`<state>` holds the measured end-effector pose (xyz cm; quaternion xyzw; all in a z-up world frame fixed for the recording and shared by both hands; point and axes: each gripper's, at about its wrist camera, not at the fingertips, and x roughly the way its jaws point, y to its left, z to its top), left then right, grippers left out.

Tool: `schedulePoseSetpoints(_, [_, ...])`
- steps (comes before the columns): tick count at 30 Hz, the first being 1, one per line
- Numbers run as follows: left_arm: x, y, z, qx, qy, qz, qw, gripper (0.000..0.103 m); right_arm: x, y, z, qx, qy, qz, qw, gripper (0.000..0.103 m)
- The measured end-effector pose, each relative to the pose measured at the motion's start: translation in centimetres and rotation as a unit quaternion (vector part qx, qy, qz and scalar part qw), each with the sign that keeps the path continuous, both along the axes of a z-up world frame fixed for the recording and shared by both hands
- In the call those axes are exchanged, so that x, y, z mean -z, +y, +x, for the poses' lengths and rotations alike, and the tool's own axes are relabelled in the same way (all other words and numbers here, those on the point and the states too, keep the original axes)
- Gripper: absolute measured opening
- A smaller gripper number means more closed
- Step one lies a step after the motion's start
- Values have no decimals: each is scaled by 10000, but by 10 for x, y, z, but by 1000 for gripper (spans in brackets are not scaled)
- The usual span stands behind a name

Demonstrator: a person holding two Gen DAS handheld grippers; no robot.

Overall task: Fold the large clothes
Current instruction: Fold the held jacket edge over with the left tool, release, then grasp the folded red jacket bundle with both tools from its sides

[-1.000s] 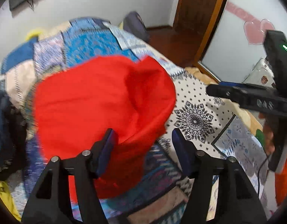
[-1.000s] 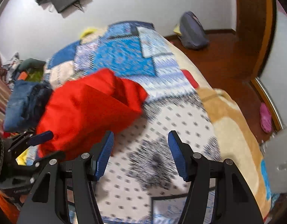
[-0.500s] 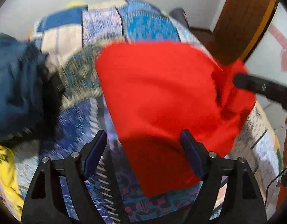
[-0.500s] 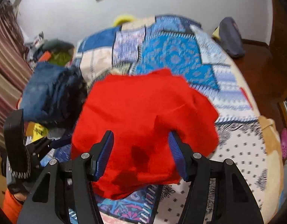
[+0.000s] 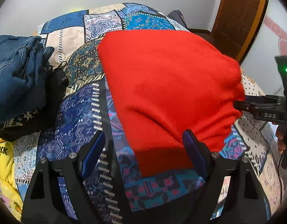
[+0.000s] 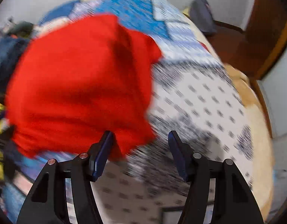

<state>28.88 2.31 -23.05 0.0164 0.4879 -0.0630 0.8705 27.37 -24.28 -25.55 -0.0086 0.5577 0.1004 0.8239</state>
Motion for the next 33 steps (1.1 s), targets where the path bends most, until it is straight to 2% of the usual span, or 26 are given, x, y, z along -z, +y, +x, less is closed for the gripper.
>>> schedulePoseSetpoints(2, [12,-3,-6,29,180,342,9992,88,1,-10,-9,10,-34,152,9999,57])
schedulePoseSetpoints(3, [17,-2,-11,69,178,400,9990,88,-1,-12,-12,36,-23,41,10000,57])
schedulePoseSetpoints(5, [18,3,-20,13,137,372,9992,88,-4,-13,-16,18,20,-243,9997,57])
schedulePoseSetpoints(9, [15,15,-27,-234,128,443,9987,87,-11,-19,-26,20,53,-118,9999,57])
schedulePoseSetpoints(13, [5,23,-35,-335,48,678,9971,86,-33,-26,-34,67,-161,124,9998,60])
schedulePoseSetpoints(18, [-24,31,-38,-427,-293,893,9947,86,-70,-22,-32,1,-495,430,9978,60])
schedulePoseSetpoints(22, [-46,41,-26,-518,-475,555,9960,87,-88,-11,-21,-156,-639,770,9949,60])
schedulePoseSetpoints(27, [-63,50,6,-621,-558,-64,9965,94,-82,5,14,-221,-498,1184,9915,61])
schedulePoseSetpoints(32, [-44,58,43,-727,-63,-1282,9891,94,-67,27,27,-352,-163,1356,9900,61])
schedulePoseSetpoints(33, [-38,55,47,-646,26,-1387,9882,94,-63,34,28,-437,-188,1311,9902,61])
